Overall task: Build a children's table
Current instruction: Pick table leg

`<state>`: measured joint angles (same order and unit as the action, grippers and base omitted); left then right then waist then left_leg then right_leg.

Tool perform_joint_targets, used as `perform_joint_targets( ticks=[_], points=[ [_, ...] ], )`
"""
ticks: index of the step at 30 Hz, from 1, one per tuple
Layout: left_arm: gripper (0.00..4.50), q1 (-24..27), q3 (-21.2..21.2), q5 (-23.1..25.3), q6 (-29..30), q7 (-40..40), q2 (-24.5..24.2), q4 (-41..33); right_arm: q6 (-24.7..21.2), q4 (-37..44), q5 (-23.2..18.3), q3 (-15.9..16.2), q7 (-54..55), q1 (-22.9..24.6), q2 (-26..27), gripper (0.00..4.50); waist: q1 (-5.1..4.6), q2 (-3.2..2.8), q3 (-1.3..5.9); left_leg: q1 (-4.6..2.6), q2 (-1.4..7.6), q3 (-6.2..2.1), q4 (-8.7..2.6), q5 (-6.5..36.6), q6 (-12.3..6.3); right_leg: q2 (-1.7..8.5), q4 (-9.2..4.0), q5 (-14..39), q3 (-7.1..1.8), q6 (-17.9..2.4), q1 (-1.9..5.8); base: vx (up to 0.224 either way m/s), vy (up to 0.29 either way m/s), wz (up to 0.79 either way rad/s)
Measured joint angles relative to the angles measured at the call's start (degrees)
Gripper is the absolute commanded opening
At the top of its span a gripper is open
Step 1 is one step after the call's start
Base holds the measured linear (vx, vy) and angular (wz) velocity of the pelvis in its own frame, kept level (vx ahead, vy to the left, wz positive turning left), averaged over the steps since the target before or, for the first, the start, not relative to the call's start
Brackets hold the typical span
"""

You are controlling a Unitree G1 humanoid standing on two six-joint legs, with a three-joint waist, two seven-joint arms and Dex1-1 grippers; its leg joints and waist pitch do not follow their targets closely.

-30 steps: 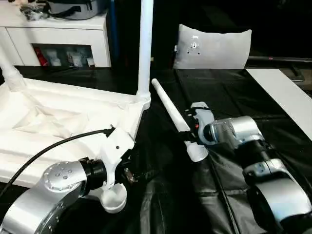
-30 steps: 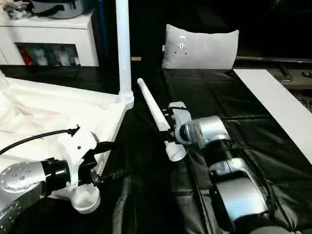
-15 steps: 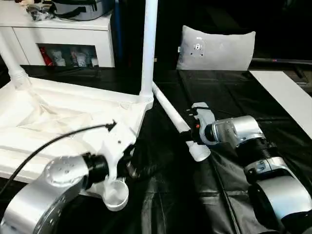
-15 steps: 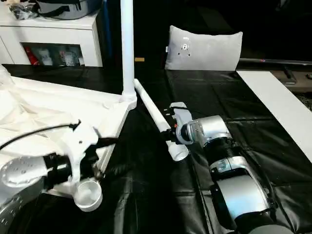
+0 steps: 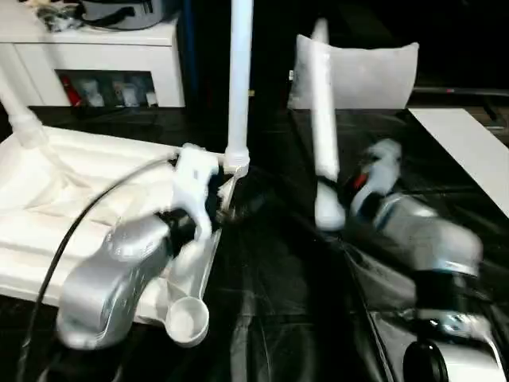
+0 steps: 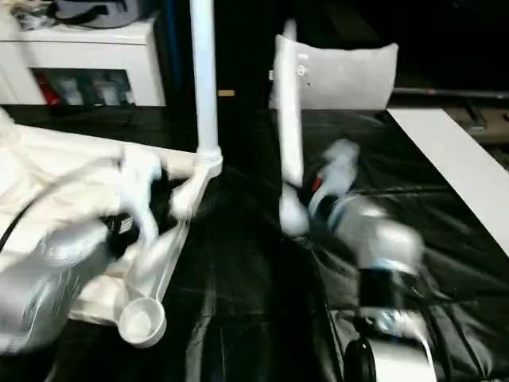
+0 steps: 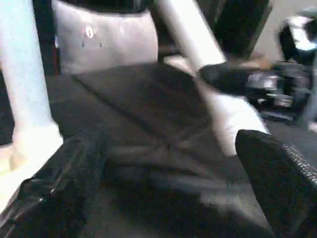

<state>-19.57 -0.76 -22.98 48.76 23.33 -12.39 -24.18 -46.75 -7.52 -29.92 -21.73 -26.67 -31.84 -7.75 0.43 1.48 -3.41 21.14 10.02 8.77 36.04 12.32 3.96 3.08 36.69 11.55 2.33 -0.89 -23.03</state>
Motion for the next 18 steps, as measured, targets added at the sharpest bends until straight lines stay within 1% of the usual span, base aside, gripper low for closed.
perform_joint_targets(
  ticks=[1,2,3,4,6,8,11,14,18],
  points=[
    [4.50,-0.5,0.5,-0.6,0.0,-0.1,0.4,0.5,0.0,1.3,-1.5,-0.6,-1.0,0.4,0.1,1.90,-0.01,0.00,0.00,-0.02,0.00,0.01,-0.09,0.0,-0.02,0.00,-0.05,0.0,0.00,0.0,0.03,0.000,0.000,0.00],
    [4.50,-1.5,1.5,-2.4,0.1,-0.1,2.1,1.5,-0.3,3.6,-4.4,-1.5,-3.0,1.8,0.0,1.90,0.08,0.00,-0.01,-0.01,0.00,0.02,-0.18,-0.1,-0.15,0.00,-0.13,0.0,0.06,0.0,0.02,0.000,0.000,0.00],
    [4.50,-2.8,3.0,-4.1,0.2,-0.2,3.5,2.5,-0.5,5.8,-7.1,-2.1,-5.1,3.8,0.1,1.89,0.38,-0.02,-0.03,0.04,0.02,0.02,-0.26,-0.2,-0.24,0.00,-0.24,0.0,0.10,0.0,0.02,0.000,0.000,0.00],
    [4.50,-4.2,4.4,-5.5,0.2,-0.5,5.0,3.3,-0.8,7.3,-9.5,-2.4,-6.8,5.3,0.3,1.89,0.68,-0.09,-0.07,0.05,0.02,0.06,-0.27,-0.2,-0.32,0.00,-0.29,0.0,0.08,0.0,0.02,0.000,0.000,0.00],
    [4.50,-7.6,6.3,-8.6,0.8,-0.5,6.6,4.2,-2.3,9.0,-13.2,-2.4,-9.2,6.6,0.4,1.89,0.90,-0.20,-0.11,0.09,0.01,0.11,-0.31,-0.3,-0.45,0.02,-0.42,-0.1,0.06,0.0,0.02,0.000,0.000,0.00],
    [4.50,-11.4,9.8,-14.4,3.0,-0.9,9.8,5.8,-5.2,12.1,-17.1,-2.3,-12.0,7.8,0.3,1.89,1.30,-0.21,-0.11,0.11,-0.01,0.16,-0.37,-0.3,-0.50,0.05,-0.53,-0.2,0.06,0.0,0.02,0.000,0.000,0.00],
    [4.50,-14.2,11.7,-19.6,4.5,-1.3,12.1,7.1,-7.5,14.9,-20.2,-1.3,-14.5,7.8,0.3,1.89,1.52,-0.21,-0.11,0.06,-0.02,0.19,-0.39,-0.3,-0.51,0.07,-0.57,-0.2,0.07,0.0,0.09,0.000,0.000,0.00],
    [4.50,-15.1,12.7,-23.1,5.8,-1.7,13.7,8.1,-8.2,16.3,-21.9,0.1,-15.5,8.7,-0.3,1.89,1.76,-0.20,-0.12,0.08,-0.02,0.19,-0.39,-0.4,-0.54,0.09,-0.58,-0.2,0.09,0.0,0.09,0.000,0.000,0.00],
    [4.50,-16.3,12.8,-24.6,7.3,-1.7,14.1,8.8,-9.1,16.5,-23.0,1.8,-15.8,9.9,-1.2,1.89,1.94,-0.18,-0.13,0.09,-0.02,0.19,-0.39,-0.4,-0.55,0.10,-0.59,-0.2,0.10,0.0,0.10,0.000,0.000,0.00]
  ],
)
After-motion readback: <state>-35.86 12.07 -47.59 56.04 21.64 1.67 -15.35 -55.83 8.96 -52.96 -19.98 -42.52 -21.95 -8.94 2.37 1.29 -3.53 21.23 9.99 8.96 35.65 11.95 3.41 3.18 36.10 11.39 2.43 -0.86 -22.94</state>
